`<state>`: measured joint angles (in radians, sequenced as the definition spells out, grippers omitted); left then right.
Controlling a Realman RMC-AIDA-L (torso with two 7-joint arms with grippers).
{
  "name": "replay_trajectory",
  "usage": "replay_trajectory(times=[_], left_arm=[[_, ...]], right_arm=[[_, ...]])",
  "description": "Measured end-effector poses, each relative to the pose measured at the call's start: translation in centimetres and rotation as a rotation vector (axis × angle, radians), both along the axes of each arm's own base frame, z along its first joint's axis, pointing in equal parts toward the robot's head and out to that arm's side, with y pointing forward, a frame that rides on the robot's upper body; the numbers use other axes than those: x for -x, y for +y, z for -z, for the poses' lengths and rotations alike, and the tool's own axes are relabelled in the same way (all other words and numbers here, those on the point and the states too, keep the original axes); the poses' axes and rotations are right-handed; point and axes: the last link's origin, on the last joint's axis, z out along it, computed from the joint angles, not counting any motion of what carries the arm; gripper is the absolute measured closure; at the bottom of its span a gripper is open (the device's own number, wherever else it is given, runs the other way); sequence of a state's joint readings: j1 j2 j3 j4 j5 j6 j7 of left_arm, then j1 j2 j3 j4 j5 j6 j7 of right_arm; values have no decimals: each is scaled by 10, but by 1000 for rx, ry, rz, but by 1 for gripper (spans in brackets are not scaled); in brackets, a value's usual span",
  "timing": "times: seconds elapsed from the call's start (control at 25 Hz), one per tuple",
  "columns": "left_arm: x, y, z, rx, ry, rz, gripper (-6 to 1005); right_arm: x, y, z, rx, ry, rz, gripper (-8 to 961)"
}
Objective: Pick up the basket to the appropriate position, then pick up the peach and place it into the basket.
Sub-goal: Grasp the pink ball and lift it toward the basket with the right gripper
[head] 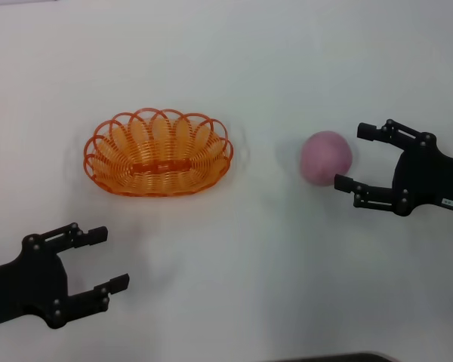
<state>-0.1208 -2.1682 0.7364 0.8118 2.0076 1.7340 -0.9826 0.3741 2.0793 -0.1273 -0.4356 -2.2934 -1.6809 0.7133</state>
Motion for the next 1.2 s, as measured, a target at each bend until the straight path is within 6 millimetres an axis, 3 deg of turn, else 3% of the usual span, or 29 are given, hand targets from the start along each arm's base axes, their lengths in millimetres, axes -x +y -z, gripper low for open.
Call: replay_trajectory(times=[0.52,0.8,1.2], left_arm=[[8,3,2,-7,59,-16,273],[8,2,1,-16,48,-25,273],[10,1,-1,-30,44,-38,273]], right_arm=[[2,1,-3,41,32,26,26],[10,16,-29,181,150,203,25],[22,54,-55,421,177,517,26]])
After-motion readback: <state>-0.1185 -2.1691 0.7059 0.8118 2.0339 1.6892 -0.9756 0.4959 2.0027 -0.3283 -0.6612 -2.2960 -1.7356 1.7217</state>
